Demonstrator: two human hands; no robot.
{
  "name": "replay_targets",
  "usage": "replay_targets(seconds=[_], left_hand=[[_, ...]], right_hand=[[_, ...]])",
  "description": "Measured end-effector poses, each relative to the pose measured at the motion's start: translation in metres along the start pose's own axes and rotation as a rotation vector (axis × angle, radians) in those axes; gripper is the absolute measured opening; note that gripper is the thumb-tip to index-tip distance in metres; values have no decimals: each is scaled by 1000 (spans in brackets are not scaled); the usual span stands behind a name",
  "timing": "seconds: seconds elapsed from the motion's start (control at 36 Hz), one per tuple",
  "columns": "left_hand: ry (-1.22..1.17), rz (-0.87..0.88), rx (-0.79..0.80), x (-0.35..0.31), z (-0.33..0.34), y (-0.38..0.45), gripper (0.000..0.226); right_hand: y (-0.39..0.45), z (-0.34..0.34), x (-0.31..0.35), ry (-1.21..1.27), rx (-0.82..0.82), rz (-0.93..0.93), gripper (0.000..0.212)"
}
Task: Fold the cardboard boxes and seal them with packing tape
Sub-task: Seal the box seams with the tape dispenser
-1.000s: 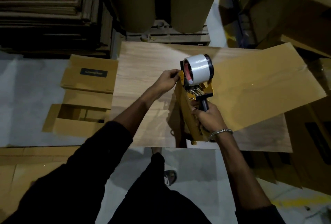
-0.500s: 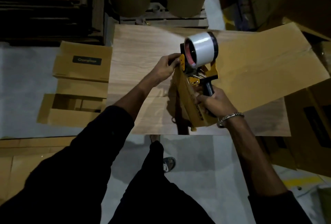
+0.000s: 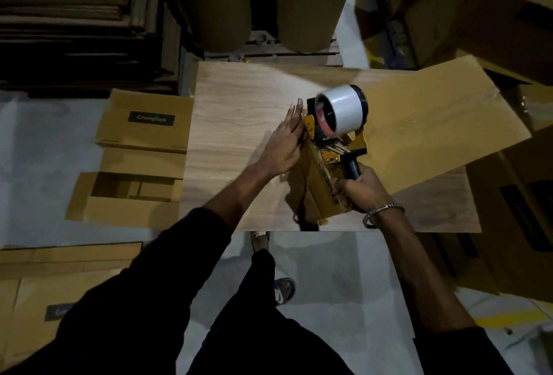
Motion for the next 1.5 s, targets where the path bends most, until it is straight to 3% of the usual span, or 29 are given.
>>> replay_targets(seconds=[0.33, 0.58, 0.67, 0.75, 0.94, 1.06, 1.17, 1.25, 1.33, 1.5], left_hand=[[35, -52, -24, 6, -16, 0, 53], [310, -8, 114, -20, -13, 0, 54], [236, 113, 199, -32, -1, -4, 55], [143, 58, 161, -20, 2, -4, 63], [47, 22, 149, -9, -1, -1, 52], [49, -21, 134, -18, -1, -6, 51], [141, -24, 216, -23, 2, -6, 55], [176, 33, 286, -41, 6, -10, 41], [72, 119, 244, -55, 13, -21, 39], [-8, 75, 189, -38, 15, -22, 31]], right_hand=[[-22, 7, -5, -27, -104, -65, 10], [-45, 7, -26, 15, -125, -34, 19], [-44, 6, -29, 7, -115, -49, 17], [-46, 8, -27, 15, -105, -65, 16], [-62, 3, -35, 15, -118, -109, 12], [-71, 5, -60, -39, -102, -70, 9], [-63, 13, -76, -30, -106, -13, 9], [-58, 16, -84, -31, -104, 8, 4], [-54, 17, -88, -36, -112, 25, 7], [-66, 13, -80, -75, -127, 2, 14]])
Point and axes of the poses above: each hand's wrist, its own y-axis towards the middle knuckle, its own z-axis out of the palm, x = y × z, the point moved 9 cm from there along y, towards the middle knuckle, and after that the axes turned 13 degrees about -y, right-handed, at the moved point
